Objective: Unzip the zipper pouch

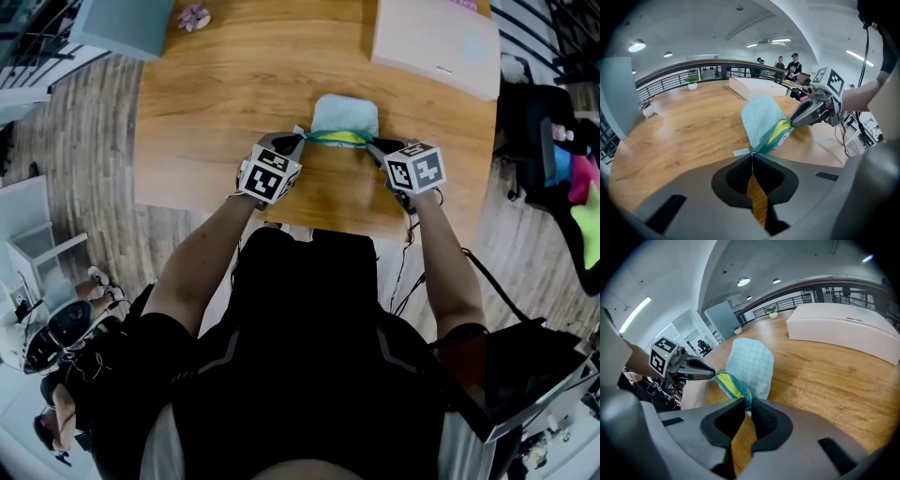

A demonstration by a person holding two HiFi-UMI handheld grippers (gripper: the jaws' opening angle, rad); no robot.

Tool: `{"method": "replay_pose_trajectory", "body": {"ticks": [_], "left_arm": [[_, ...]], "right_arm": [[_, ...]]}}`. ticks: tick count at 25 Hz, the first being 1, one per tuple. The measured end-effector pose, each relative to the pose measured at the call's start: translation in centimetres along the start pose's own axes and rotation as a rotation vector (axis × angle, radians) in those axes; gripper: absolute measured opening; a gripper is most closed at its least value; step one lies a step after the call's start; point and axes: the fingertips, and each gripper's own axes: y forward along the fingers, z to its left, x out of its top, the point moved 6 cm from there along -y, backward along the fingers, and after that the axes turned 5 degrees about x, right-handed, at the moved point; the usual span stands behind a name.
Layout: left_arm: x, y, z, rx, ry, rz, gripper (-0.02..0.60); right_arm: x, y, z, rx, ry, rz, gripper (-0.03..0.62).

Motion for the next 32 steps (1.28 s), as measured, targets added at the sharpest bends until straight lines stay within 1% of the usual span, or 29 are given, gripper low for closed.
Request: {"method": "replay_pose_trajectory", "body": {"ticks": [8, 11, 13, 15, 16, 17, 21, 24, 26, 32], "left_arm": [[-1.0, 0.7, -0.2, -0.013, 0.023, 0.018, 0.034], [-1.0, 0.3, -0.1, -0.035, -0.011, 0.005, 0.034], [-0.5, -0.4, 0.0, -0.048, -0.027, -0.012, 0.034], [0.2, -1.3, 0.2, -0.058, -0.019, -0.042, 0.035], [0.6, -1.9, 0.3, -0.064, -0.014, -0.059, 0.034], [0.8, -2.6, 0.5, -0.072, -0.009, -0.073, 0.035], [1.4, -5.3, 1.4, -0.085, 0.023, -0.116, 0.035], [2.2, -7.1, 2.3, -0.085, 0.036, -0.171, 0.035], [3.0, -8.9, 2.7, -0.089, 0.037, -0.222, 0.035], [6.7, -15.4, 4.3, -0.096, 0.045, -0.426, 0.035]], "right_arm": [[-0.3, 0.1, 0.1, -0.021, 0.026, -0.014, 0.052], [-0.4, 0.1, 0.1, -0.02, 0.04, -0.009, 0.062], [-0.1, -0.1, 0.0, -0.033, 0.056, -0.022, 0.085], [0.3, -0.6, 0.0, -0.053, 0.049, -0.041, 0.144], [0.5, -0.9, 0.1, -0.058, 0.04, -0.044, 0.185], [0.6, -1.1, 0.4, -0.061, 0.033, -0.044, 0.195], [1.1, -2.7, 1.8, -0.084, 0.044, -0.076, 0.195], [2.7, -4.3, 3.1, -0.097, 0.036, -0.127, 0.195], [4.0, -5.7, 4.4, -0.107, 0.022, -0.177, 0.195], [9.3, -10.5, 9.3, -0.135, -0.049, -0.364, 0.186]]}}
